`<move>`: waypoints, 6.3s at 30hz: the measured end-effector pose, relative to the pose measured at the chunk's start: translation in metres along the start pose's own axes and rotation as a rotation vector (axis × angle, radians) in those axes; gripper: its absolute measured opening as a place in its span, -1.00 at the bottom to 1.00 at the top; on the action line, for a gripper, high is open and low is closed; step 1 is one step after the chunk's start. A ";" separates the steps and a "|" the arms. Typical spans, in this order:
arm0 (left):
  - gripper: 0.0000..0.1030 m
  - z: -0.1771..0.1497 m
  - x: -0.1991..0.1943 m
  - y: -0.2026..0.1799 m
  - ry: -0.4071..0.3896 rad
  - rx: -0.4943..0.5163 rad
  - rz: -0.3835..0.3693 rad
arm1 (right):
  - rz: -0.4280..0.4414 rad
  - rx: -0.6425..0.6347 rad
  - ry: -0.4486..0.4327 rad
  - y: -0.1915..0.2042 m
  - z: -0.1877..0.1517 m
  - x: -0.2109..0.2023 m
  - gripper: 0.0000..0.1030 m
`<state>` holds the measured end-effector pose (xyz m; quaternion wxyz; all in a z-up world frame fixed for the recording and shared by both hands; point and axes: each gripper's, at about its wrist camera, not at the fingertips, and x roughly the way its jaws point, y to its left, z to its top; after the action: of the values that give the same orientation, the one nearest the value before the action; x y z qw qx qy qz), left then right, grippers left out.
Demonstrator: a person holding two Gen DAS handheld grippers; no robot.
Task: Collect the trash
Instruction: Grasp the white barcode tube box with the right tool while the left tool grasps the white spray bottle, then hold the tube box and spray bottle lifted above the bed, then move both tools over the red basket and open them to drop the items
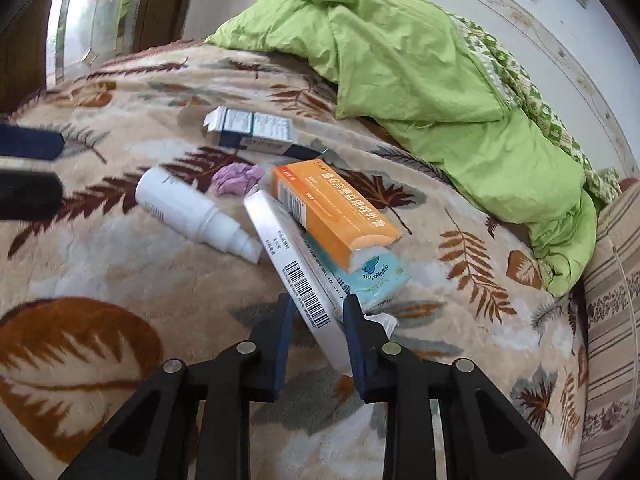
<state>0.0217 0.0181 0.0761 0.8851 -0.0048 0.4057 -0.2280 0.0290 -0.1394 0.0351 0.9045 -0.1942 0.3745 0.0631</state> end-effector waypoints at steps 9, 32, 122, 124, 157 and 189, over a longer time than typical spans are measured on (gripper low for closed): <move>0.31 0.037 0.056 0.003 0.039 0.016 -0.069 | 0.209 0.444 -0.060 -0.051 -0.026 -0.061 -0.73; -0.07 0.020 0.102 -0.038 0.228 -0.078 -0.027 | 0.290 0.699 -0.128 -0.064 -0.073 -0.095 -0.73; -0.44 -0.082 -0.057 -0.109 -0.193 0.082 0.272 | 0.325 0.700 -0.227 -0.042 -0.115 -0.155 -0.73; -0.44 -0.085 -0.057 -0.109 -0.189 0.072 0.246 | 0.336 0.715 -0.228 -0.043 -0.117 -0.158 -0.73; -0.44 -0.119 -0.100 -0.428 0.000 0.479 -0.504 | -0.095 1.146 -0.270 -0.181 -0.355 -0.376 -0.73; 0.14 -0.069 -0.069 -0.281 -0.026 0.309 -0.240 | 0.135 1.013 -0.164 -0.170 -0.278 -0.290 -0.08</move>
<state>-0.1793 -0.1938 0.1340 0.8470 0.0799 0.3508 -0.3915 -0.3142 -0.3969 0.1112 0.9054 0.2981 0.2976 -0.0530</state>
